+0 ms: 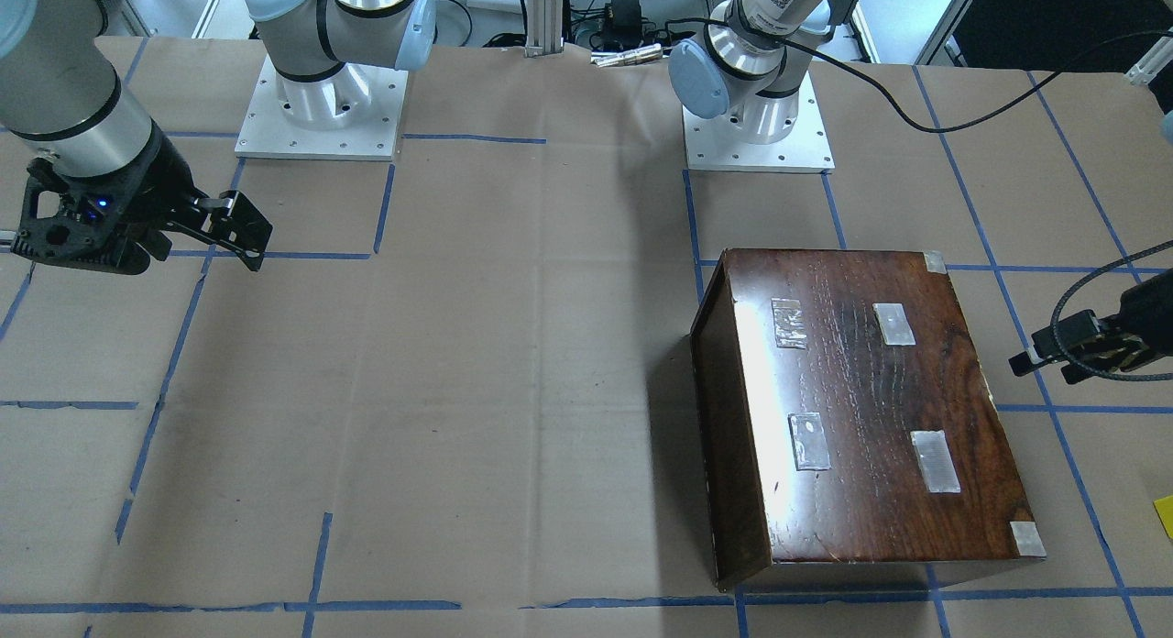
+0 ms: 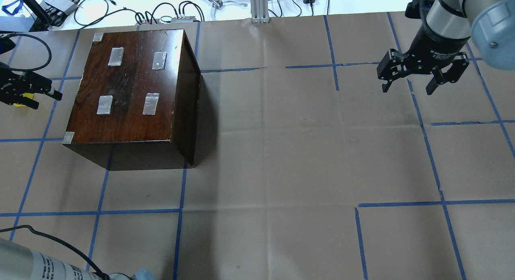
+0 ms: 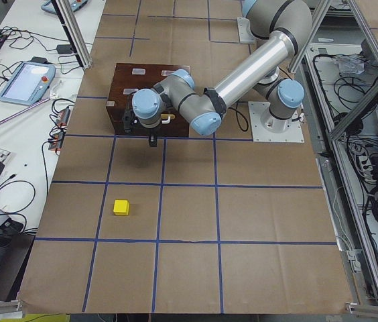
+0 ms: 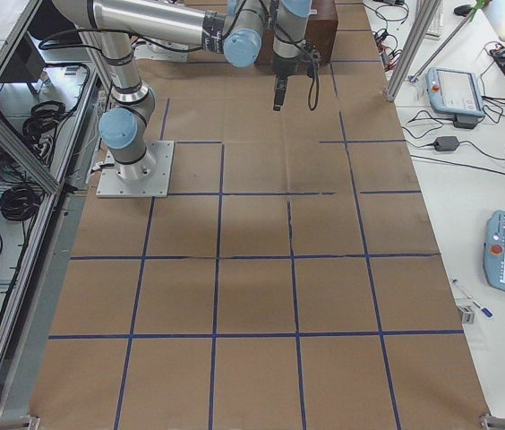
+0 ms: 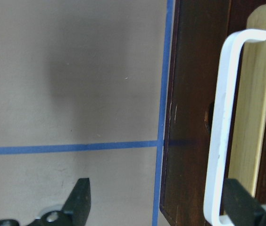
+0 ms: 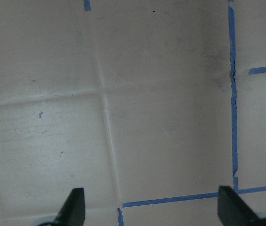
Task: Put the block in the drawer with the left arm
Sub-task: 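Hook the white handle with the left gripper and pull the drawer open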
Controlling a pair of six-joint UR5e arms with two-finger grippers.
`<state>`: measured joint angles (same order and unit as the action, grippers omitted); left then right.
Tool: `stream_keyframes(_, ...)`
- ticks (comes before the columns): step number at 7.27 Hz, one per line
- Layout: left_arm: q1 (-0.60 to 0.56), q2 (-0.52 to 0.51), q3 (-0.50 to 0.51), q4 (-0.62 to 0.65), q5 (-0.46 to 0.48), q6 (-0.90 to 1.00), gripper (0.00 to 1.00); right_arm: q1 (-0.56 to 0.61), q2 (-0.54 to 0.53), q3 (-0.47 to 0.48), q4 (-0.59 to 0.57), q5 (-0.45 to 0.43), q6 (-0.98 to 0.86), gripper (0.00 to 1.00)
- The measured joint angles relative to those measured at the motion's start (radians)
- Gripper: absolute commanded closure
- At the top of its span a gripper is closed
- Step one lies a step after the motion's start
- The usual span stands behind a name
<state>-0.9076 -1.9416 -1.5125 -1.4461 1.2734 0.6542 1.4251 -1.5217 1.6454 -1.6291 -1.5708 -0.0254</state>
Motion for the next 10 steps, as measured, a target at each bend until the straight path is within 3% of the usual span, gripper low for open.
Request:
stream_keyframes(3,-0.006,-0.024,-0.001,0.003,-0.075,0.009,0.01,0.000,0.000,0.000,0.000,0.000,0.000,0.00)
stream_keyframes(10,-0.034,-0.065,0.004,0.003,-0.087,0.009,0.01,0.000,0.000,0.000,0.000,0.000,0.000,0.00)
